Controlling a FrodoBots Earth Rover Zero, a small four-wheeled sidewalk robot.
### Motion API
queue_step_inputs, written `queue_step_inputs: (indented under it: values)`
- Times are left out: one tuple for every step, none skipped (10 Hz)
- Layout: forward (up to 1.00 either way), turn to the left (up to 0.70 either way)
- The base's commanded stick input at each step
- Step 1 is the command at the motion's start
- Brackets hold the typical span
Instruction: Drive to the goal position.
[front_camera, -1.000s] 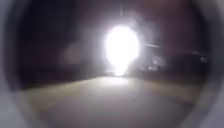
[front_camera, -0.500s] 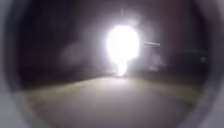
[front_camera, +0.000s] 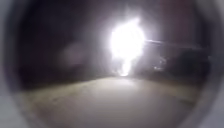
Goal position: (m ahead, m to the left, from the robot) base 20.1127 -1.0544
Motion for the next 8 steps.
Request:
queue_step_inputs:
  values:
    - [1.0,0.12]
    - [1.0,0.08]
    - [1.0,0.08]
    - [1.0,0.07]
    - [1.0,0.05]
    - [1.0,0.05]
    - [1.0,0.04]
    - [1.0,0.04]
